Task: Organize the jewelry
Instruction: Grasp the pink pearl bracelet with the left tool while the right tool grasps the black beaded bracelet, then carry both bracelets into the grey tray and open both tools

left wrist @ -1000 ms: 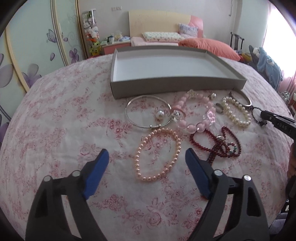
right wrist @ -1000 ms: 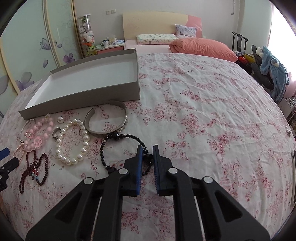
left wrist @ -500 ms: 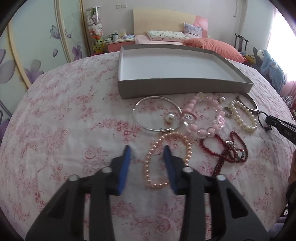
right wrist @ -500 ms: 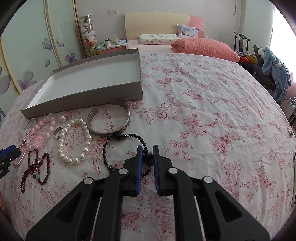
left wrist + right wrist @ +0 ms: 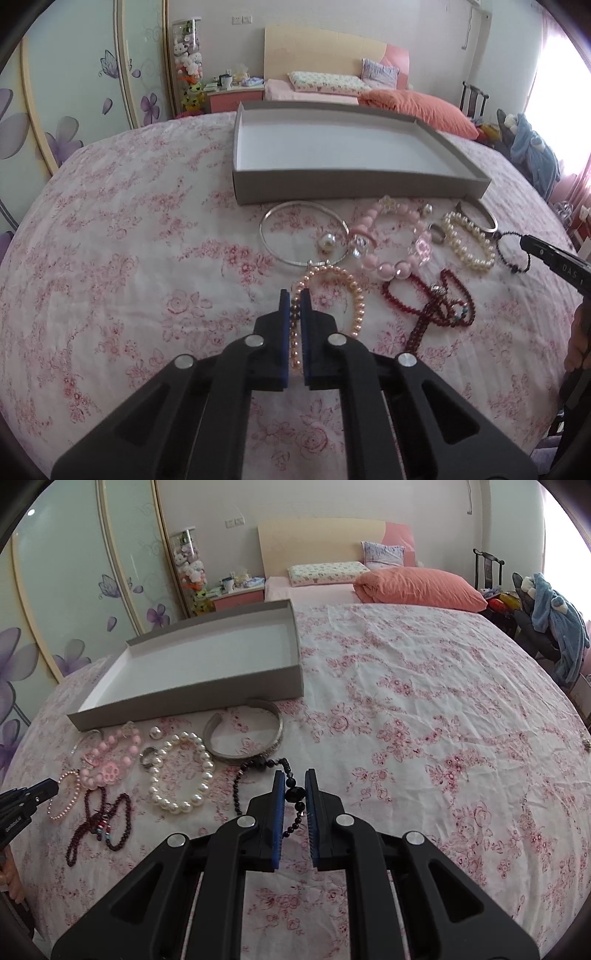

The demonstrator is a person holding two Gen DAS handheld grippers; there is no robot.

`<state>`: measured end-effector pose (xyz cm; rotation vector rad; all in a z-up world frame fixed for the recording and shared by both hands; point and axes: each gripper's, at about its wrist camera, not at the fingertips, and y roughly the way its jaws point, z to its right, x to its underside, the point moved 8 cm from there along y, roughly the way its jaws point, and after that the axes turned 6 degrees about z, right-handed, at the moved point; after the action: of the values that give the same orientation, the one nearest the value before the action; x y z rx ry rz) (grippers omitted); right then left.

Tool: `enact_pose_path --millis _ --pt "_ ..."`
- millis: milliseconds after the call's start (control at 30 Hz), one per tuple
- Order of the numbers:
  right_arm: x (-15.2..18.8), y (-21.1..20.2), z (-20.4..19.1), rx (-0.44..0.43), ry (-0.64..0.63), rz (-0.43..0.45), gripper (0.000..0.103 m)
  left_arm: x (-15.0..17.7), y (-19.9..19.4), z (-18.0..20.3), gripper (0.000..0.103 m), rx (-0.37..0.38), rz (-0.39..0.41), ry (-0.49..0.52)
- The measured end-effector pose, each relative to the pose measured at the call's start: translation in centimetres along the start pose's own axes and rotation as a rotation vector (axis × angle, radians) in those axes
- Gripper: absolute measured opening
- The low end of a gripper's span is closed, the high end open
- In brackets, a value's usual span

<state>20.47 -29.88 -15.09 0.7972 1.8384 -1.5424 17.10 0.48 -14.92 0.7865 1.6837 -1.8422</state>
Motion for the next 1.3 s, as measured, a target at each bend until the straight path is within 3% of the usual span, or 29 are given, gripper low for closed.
enact_pose_path --millis 367,733,1300 --pt "-2.3 -2.6 -2.4 -0.077 -0.013 0.105 0.012 -1.9 -2.1 0.3 0.006 0.022 0.079 -0.018" --pt "-5.0 -5.0 -4.3 -0.141 -0.015 0.199 0.012 -5.1 -5.2 0.4 0.006 0.027 0.213 -0.045" --pt "-13.2 -6.6 -8.6 -0.192 -0.086 0.411 0.012 -14.3 -6.7 2.1 0.006 -0.032 0.420 0.001"
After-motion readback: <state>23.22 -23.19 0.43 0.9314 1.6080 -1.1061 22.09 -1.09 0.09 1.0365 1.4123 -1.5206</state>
